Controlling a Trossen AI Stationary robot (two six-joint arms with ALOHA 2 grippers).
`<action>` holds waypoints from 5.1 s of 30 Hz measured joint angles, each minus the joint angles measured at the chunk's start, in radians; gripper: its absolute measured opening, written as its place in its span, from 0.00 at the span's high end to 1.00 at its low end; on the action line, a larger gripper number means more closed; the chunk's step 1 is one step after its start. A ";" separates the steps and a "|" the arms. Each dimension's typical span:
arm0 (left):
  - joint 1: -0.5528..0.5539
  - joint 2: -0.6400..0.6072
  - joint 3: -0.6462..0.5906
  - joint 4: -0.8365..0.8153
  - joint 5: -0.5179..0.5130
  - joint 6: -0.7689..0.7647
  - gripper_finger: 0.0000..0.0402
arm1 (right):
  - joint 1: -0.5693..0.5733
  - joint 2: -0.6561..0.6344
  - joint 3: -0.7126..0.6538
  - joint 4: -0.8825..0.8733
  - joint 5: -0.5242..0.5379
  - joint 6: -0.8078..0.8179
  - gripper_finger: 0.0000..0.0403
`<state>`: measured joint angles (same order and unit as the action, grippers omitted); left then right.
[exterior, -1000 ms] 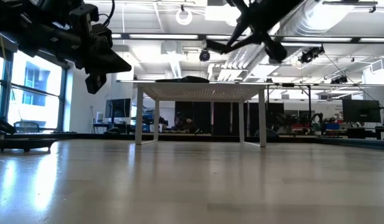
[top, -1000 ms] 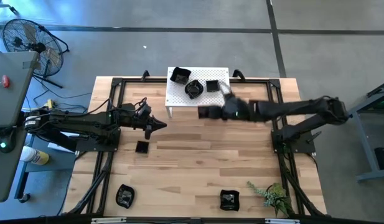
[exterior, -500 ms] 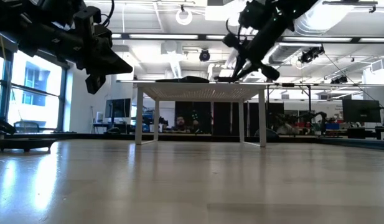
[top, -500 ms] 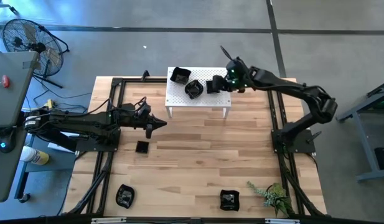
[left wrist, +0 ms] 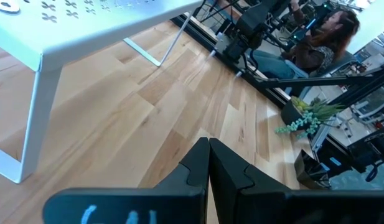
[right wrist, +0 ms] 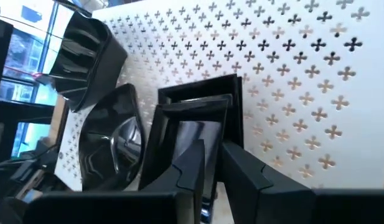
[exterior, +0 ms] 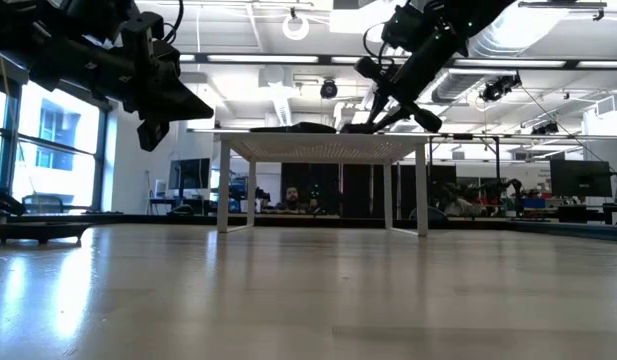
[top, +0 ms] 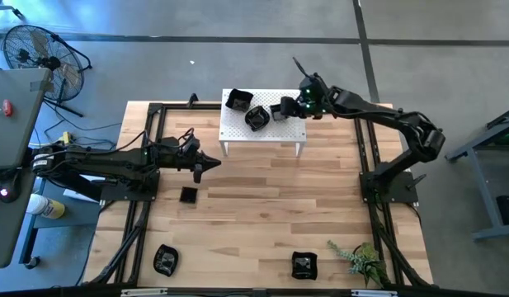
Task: Pick & Place Mini shaped plates
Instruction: Stack the black square plate on top of the black square plates on the shelf
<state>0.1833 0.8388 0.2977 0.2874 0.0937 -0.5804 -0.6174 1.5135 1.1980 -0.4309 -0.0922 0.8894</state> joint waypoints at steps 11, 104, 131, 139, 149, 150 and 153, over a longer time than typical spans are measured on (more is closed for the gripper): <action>0.000 0.000 0.000 -0.002 -0.008 0.001 0.99 | -0.011 -0.005 0.000 0.029 0.049 -0.057 0.84; 0.000 0.001 0.000 -0.036 -0.009 -0.022 0.99 | 0.195 0.072 0.233 -0.290 0.280 -1.254 0.86; 0.000 0.001 0.000 -0.036 -0.008 -0.029 0.99 | 0.221 0.119 0.233 -0.304 0.331 -1.252 0.97; 0.000 0.000 0.000 -0.036 -0.008 -0.028 0.99 | 0.221 0.102 0.234 -0.301 0.398 -1.189 0.96; 0.000 0.000 0.000 -0.036 -0.008 -0.028 0.99 | 0.211 0.134 0.229 -0.281 0.373 -1.122 0.84; 0.000 0.000 0.000 -0.036 -0.008 -0.028 0.99 | 0.211 0.134 0.229 -0.277 0.371 -1.113 0.82; 0.000 0.000 0.000 -0.036 -0.008 -0.029 0.99 | 0.211 0.130 0.228 -0.265 0.368 -1.076 0.76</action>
<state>0.1832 0.8391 0.2974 0.2512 0.0856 -0.6094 -0.4061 1.6440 1.4265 -0.6959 0.2763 -0.1865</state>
